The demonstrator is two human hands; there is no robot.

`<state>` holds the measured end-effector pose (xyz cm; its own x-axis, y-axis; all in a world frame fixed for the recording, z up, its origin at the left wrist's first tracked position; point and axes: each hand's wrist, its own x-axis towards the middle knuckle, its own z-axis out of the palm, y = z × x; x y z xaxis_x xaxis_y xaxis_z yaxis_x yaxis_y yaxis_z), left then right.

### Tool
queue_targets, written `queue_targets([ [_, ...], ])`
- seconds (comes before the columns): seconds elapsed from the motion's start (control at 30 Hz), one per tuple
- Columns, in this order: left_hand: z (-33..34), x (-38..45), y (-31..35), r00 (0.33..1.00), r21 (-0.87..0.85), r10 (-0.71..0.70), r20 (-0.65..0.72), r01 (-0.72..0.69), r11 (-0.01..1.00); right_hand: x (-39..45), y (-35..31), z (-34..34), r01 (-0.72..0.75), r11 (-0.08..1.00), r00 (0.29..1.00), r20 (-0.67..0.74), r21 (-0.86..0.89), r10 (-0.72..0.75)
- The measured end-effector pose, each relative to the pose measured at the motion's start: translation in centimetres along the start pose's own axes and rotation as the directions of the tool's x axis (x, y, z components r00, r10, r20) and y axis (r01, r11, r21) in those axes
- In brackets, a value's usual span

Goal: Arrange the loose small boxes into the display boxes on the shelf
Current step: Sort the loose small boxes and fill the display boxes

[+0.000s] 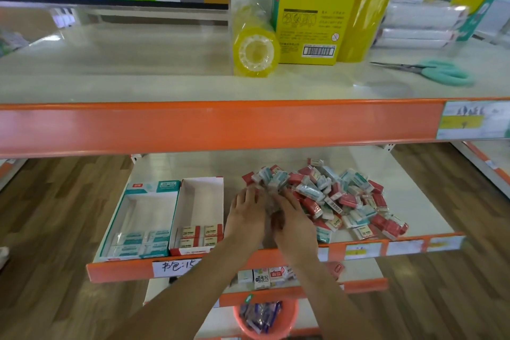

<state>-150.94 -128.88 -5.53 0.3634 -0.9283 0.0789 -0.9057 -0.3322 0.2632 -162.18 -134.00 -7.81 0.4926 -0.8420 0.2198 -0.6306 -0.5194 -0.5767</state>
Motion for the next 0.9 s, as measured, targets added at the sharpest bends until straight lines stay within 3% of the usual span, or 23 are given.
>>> queue_targets([
  [0.37, 1.4, -3.2, 0.6, 0.983, -0.250, -0.138, -0.123, 0.104, 0.963, -0.2, 0.8, -0.3, 0.045, 0.993, 0.995, 0.088, 0.112, -0.055],
  [0.6, 2.1, -2.9, 0.3, 0.988, -0.300, -0.145, -0.062, 0.120, 0.946, -0.3, 0.6, -0.2, 0.041, 0.997, 0.997, 0.063, 0.071, -0.046],
  [0.9, 2.5, -4.0, -0.1, 0.956, -0.463, -0.203, -0.210, 0.086, 0.882, -0.5, 0.9, -0.3, 0.032, 0.992, 0.999, 0.035, 0.118, -0.037],
])
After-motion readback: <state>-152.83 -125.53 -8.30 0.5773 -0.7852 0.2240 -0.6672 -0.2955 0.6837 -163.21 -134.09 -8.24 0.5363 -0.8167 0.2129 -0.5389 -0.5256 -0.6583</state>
